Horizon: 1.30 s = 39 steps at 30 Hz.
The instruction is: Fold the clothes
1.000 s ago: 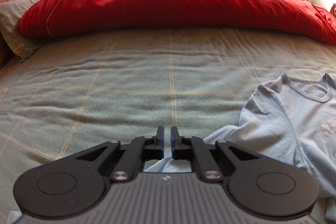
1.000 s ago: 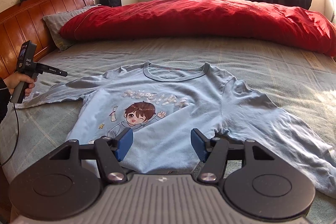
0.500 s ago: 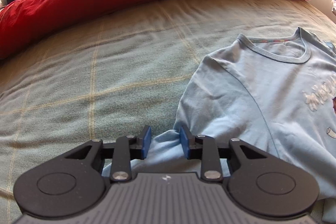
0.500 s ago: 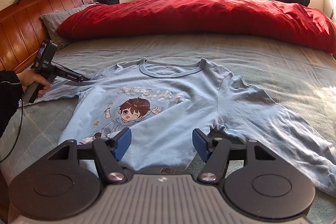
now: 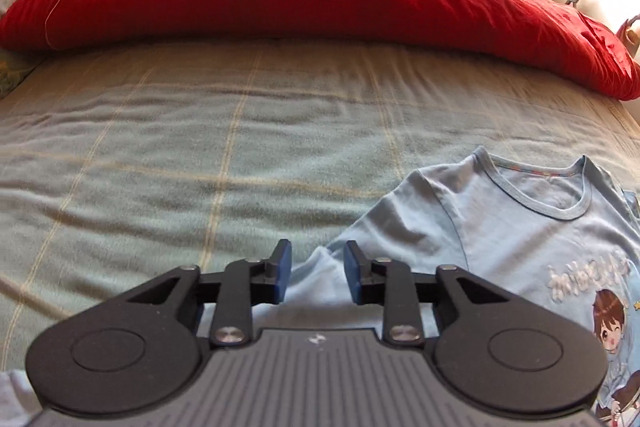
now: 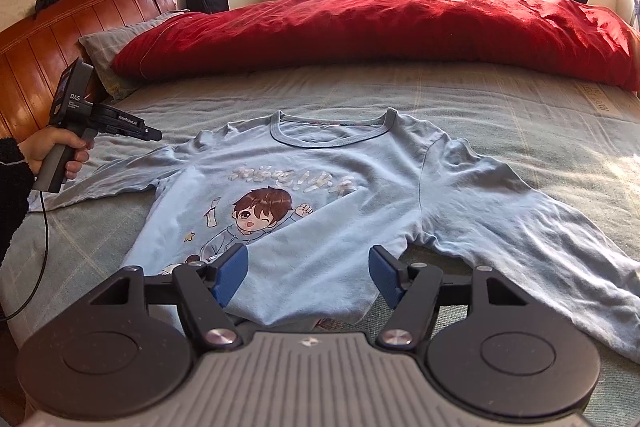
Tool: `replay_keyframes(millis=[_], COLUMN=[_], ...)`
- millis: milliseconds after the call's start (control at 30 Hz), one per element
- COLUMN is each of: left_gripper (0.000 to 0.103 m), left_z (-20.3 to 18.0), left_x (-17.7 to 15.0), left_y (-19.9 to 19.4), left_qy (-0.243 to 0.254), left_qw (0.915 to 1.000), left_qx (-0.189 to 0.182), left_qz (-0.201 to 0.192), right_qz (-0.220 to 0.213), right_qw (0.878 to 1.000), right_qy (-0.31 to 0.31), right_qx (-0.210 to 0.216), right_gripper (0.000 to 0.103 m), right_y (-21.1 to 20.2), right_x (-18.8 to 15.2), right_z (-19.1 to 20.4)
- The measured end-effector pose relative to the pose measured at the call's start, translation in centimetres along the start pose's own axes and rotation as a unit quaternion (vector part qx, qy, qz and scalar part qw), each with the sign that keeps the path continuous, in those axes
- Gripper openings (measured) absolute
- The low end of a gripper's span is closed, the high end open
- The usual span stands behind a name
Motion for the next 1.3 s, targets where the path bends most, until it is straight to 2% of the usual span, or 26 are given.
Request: replay_keyframes(millis=[67, 167, 267, 333, 367, 467, 600, 767, 867, 933, 1067, 1300], left_gripper=[0.046, 0.046, 0.049, 0.048, 0.044, 0.048, 0.048, 0.045, 0.045, 0.045, 0.050, 0.047], left_z=[0.5, 1.0, 2.0, 3.1, 3.6, 4.9, 10.4, 20.3, 23.6, 25.0, 26.3, 28.5], left_x=[-1.7, -2.7, -1.4, -0.4, -0.3, -0.1, -2.0, -7.0, -9.8, -10.5, -10.6, -10.9], left_y=[0.2, 2.8, 4.6, 4.9, 3.8, 0.3, -4.9, -6.6, -6.1, -6.4, -6.9, -7.9], left_qy=[-0.033, -0.054, -0.073, -0.098, -0.097, -0.093, -0.073, -0.136, -0.154, -0.159, -0.152, -0.137], left_qw=[0.9990, 0.9975, 0.9966, 0.9934, 0.9938, 0.9946, 0.9934, 0.9784, 0.9722, 0.9697, 0.9699, 0.9706], left_qx=[0.000, 0.006, 0.033, 0.053, 0.051, 0.046, 0.087, 0.152, 0.172, 0.184, 0.190, 0.197], left_qz=[0.029, 0.045, 0.019, 0.025, 0.020, 0.002, -0.016, 0.034, 0.041, 0.018, 0.004, -0.020], right_qz=[0.000, 0.000, -0.007, -0.016, -0.020, -0.035, -0.037, -0.037, -0.035, -0.035, -0.035, -0.026], right_qw=[1.000, 1.000, 1.000, 1.000, 1.000, 0.999, 0.999, 0.999, 0.999, 0.999, 0.999, 0.998], right_qy=[0.002, 0.008, 0.005, -0.009, -0.016, -0.026, -0.016, -0.012, -0.027, -0.028, -0.039, -0.049], right_qx=[0.005, 0.000, -0.006, -0.009, -0.012, -0.005, 0.003, 0.019, 0.009, 0.006, -0.002, 0.001], right_gripper=[0.071, 0.071, 0.071, 0.074, 0.075, 0.080, 0.080, 0.080, 0.080, 0.080, 0.080, 0.080], right_y=[0.2, 0.2, -1.0, -2.3, -3.0, -4.5, -4.5, -4.3, -4.4, -4.5, -4.6, -3.4], right_x=[0.0, 0.2, 0.7, 1.1, 1.2, 1.4, 1.2, 1.1, 1.3, 1.6, 2.0, 2.2], right_z=[0.2, 0.4, 0.9, 1.4, 1.7, 2.1, 2.1, 3.2, 3.8, 4.0, 4.7, 5.8])
Point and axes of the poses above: each gripper's, at about its wrist camera, not at the fingertips, and y roughly the way its jaws point, z to its left, x to its top, the point moved 9 cm from there along y, roughly the way its jaws point, and after that the axes turned 4 degrees about x, right-handed, at the moved point
